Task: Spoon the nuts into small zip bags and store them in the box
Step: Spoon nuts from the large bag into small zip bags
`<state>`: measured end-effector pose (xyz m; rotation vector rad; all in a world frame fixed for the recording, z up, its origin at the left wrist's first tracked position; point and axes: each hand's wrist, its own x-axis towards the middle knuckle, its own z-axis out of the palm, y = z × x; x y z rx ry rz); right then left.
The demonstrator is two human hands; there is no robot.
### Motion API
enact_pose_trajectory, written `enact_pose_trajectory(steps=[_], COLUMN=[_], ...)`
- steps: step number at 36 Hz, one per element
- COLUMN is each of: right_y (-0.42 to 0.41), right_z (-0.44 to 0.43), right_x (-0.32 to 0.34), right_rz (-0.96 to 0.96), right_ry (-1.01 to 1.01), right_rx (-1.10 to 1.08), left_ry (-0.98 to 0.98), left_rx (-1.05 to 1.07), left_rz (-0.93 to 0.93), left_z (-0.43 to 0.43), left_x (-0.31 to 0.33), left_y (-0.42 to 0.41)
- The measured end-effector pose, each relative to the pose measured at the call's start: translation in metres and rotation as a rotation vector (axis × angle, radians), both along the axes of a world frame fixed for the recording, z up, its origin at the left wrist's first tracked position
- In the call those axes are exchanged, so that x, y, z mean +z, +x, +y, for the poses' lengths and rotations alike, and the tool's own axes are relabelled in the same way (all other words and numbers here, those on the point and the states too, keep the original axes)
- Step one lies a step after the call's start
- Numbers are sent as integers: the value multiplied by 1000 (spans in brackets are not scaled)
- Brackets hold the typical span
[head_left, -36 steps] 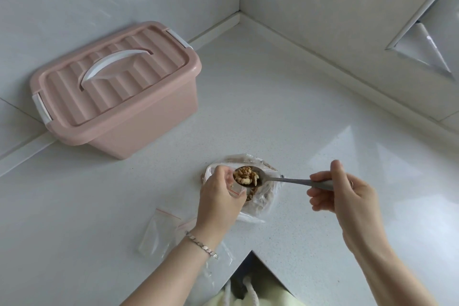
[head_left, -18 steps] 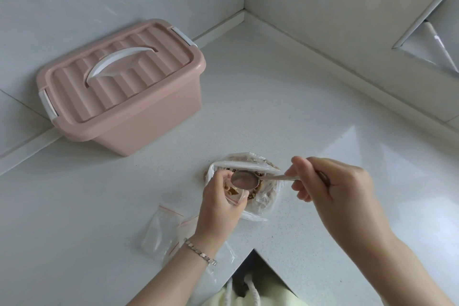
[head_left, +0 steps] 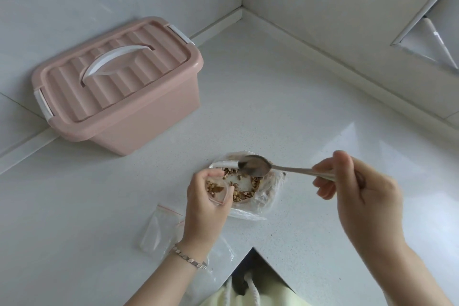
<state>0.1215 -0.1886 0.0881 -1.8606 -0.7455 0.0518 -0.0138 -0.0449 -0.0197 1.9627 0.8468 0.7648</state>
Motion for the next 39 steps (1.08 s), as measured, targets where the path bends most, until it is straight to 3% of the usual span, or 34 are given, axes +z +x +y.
enact_pose_trajectory(steps=[8, 12, 15, 19, 24, 32, 39], right_y=[-1, -3, -3, -5, -14, -17, -4], right_z=[0, 0, 1, 2, 9, 16, 2], right_x=[-60, -88, -103, -120, -132, -140, -127], right_rz=[204, 202, 155, 186, 487, 961, 1136], right_ry=[-212, -286, -323, -349, -312, -128, 5], right_rx=[-22, -40, -18, 13, -55, -231, -329], left_ry=[-26, -37, -44, -219, -324, -359, -299], left_rx=[69, 84, 79, 66, 52, 41, 41], left_rz=[-212, -254, -222, -65, 97, 141, 148], left_z=[9, 10, 11, 13, 12, 8, 10], left_x=[4, 5, 5, 0, -6, -6, 1], left_y=[-13, -13, -15, -18, -22, -24, -18])
